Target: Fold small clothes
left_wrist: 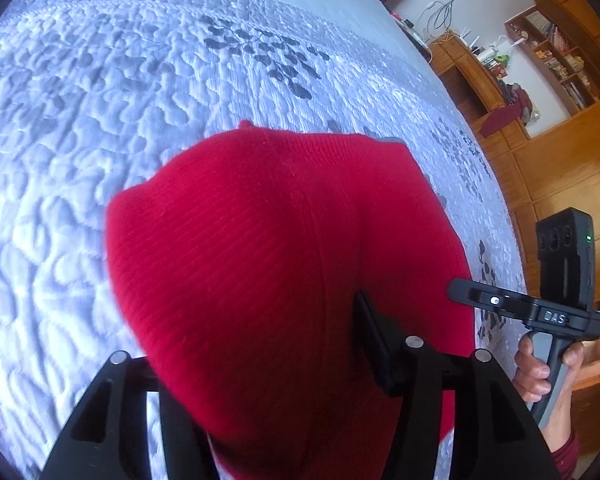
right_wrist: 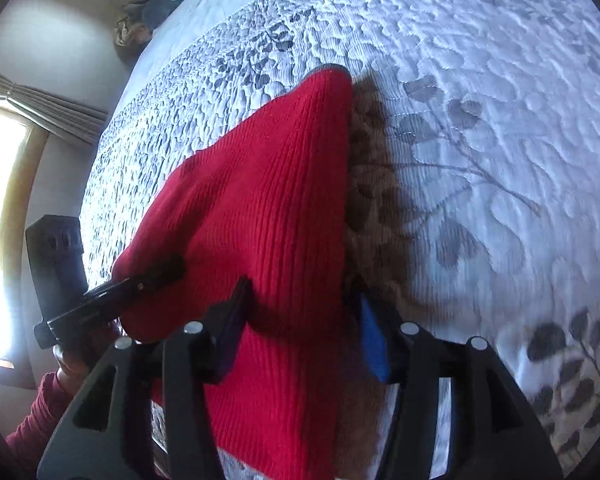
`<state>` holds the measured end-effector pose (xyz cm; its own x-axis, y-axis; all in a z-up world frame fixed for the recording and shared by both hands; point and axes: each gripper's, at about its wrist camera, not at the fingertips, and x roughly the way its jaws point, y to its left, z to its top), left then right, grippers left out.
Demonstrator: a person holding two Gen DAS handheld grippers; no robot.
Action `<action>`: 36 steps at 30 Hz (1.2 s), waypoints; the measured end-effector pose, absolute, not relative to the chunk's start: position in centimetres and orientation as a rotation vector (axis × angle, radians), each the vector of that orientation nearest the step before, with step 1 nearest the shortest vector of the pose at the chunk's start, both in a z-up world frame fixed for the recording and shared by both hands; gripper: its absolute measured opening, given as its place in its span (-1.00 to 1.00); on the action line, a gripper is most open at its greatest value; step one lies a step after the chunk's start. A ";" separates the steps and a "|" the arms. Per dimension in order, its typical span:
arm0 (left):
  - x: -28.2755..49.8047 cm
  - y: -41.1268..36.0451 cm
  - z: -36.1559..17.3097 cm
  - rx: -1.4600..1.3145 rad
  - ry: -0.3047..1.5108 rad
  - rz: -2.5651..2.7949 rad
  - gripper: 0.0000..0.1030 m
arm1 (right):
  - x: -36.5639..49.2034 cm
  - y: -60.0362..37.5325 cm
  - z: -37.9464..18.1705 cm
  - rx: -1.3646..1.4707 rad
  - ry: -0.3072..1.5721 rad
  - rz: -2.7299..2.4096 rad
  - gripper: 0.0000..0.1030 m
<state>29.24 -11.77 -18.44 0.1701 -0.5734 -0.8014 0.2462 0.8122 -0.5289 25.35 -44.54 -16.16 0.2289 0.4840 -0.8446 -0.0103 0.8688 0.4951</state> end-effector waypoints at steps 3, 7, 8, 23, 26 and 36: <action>27.0 -10.5 -17.0 -0.295 1.258 -0.598 0.27 | 22.8 -45.1 -15.1 0.425 1.288 0.362 0.30; 23.9 -8.7 -16.4 -0.324 1.254 -0.585 0.28 | 18.6 -45.2 -15.2 0.423 1.306 0.353 0.30; 22.9 -8.3 -16.6 -0.334 1.266 -0.579 0.28 | 17.8 -45.2 -15.3 0.428 1.311 0.353 0.30; 18.3 -8.0 -18.5 -0.260 1.302 -0.533 0.10 | 13.7 -44.4 -14.8 0.462 1.287 0.364 -0.66; 17.3 -8.4 -18.6 -0.200 1.289 -0.533 0.11 | 13.7 -44.4 -16.1 0.436 1.319 0.331 -0.66; 15.8 -8.7 -19.3 -0.143 1.223 -0.519 0.17 | 13.3 -43.3 -18.3 0.391 1.290 0.237 -0.63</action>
<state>15.77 -8.74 -19.27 0.2410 -0.4529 -0.8584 0.3020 0.8755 -0.3772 13.31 -43.32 -18.34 0.2660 0.3850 -0.8837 0.0451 0.9108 0.4104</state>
